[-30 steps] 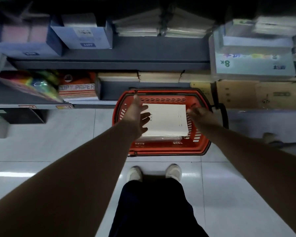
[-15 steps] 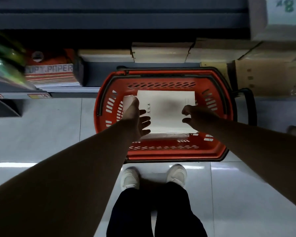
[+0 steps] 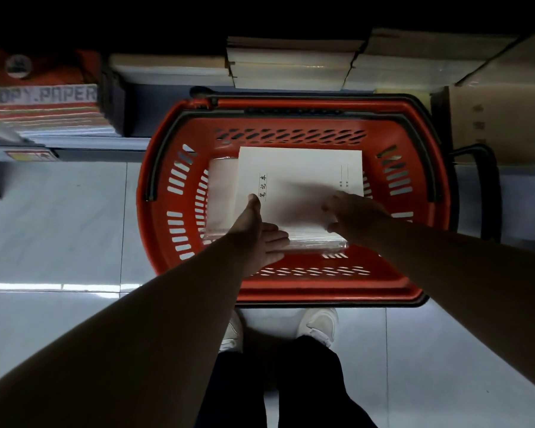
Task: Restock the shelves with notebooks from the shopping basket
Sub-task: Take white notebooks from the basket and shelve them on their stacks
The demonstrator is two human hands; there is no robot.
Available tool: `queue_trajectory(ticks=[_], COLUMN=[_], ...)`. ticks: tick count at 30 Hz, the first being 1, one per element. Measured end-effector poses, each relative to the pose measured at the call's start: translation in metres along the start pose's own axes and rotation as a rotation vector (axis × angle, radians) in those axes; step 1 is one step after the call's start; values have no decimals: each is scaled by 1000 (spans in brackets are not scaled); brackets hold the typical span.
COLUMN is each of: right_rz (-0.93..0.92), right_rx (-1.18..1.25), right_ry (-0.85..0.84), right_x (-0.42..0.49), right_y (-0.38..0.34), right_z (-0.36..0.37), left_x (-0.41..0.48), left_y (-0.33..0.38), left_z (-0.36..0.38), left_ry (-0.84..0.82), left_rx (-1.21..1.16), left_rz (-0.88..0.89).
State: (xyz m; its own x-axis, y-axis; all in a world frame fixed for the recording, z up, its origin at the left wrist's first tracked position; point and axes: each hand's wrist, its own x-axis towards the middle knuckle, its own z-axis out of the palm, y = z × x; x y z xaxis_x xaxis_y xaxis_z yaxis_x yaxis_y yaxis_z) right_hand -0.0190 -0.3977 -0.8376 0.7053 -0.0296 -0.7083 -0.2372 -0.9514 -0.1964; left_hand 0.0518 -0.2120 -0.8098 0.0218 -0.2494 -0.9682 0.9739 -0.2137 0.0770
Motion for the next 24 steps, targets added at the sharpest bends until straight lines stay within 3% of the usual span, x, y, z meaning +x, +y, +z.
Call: queue_trajectory(ticks=[3,7,14,19,22,24], right_rz=[-39,-139,-215,-128,-78,-157], right_rx=[-19,-364,-401,-438,-343,-254], right_ry=[14,112,190,250,318,396], right_x=[6,5,6,14,15,7], right_y=[2,3,4,-6,-9,-8], right_z=[1,2,12,13,13,16], left_x=[8,15,24,31,32,33], left_y=[-1,-4,-10,-8,-7,-7], left_z=[-1,-1,7,22,26,29], left_ry=[-6,-9,-3,11,-8,-17], left_rx=[6,-11,-52,-68,-64,-59], left_rz=[-4,-8,37,93,132,156])
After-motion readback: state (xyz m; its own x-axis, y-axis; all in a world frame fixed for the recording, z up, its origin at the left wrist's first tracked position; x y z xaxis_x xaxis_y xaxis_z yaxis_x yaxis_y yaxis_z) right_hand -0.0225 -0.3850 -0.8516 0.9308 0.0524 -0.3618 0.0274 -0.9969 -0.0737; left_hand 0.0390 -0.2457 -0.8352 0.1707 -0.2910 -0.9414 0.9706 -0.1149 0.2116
